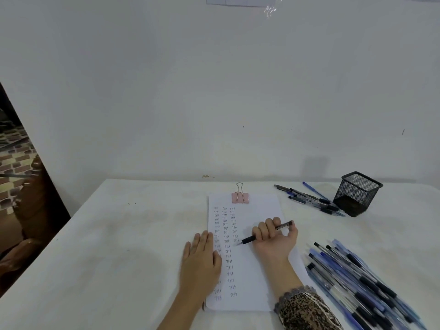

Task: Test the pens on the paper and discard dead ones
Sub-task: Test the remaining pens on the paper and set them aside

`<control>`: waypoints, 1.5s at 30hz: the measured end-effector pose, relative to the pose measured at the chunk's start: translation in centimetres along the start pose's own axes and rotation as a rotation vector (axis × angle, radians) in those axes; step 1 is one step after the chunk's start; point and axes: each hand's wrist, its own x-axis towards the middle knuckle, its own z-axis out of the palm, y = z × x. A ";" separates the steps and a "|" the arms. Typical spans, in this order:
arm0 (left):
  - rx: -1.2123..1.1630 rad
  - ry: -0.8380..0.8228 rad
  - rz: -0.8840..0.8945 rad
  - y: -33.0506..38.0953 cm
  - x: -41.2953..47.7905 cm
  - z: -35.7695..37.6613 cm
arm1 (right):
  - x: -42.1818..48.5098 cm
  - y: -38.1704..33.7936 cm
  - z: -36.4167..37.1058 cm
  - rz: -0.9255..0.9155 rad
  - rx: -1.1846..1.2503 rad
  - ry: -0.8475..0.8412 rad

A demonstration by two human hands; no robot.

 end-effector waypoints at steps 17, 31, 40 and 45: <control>0.001 -0.007 0.008 0.0 -0.1 -0.2 | 1.2 1.0 0.1 -0.032 -0.335 -0.039; -0.007 -0.012 0.013 -0.1 0.0 0.0 | 0.2 1.7 -0.5 -0.276 -1.218 -0.260; -0.005 -0.005 0.012 -0.1 0.0 -0.1 | -0.4 2.9 0.2 -0.354 -1.369 -0.187; 0.010 -0.010 0.010 0.0 0.0 -0.2 | -0.2 3.3 -0.2 -0.288 -1.353 -0.228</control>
